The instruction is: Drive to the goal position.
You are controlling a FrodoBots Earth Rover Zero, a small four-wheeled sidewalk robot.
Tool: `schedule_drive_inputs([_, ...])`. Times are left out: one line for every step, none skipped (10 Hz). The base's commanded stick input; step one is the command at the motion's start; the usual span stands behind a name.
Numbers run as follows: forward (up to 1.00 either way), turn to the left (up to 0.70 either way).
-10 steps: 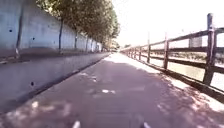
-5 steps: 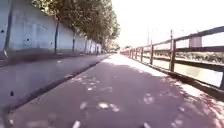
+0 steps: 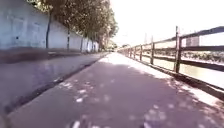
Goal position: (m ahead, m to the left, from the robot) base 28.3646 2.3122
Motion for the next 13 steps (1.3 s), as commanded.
schedule_drive_inputs([0.85, 0.0])
schedule_drive_inputs([0.85, 0.0])
schedule_drive_inputs([0.85, 0.0])
schedule_drive_inputs([0.85, 0.0])
schedule_drive_inputs([0.85, 0.0])
schedule_drive_inputs([0.85, 0.0])
schedule_drive_inputs([0.85, 0.0])
schedule_drive_inputs([0.85, -0.23])
schedule_drive_inputs([0.85, -0.31])
schedule_drive_inputs([0.85, -0.34])
schedule_drive_inputs([0.85, -0.34])
schedule_drive_inputs([0.85, -0.06])
schedule_drive_inputs([0.85, 0.0])
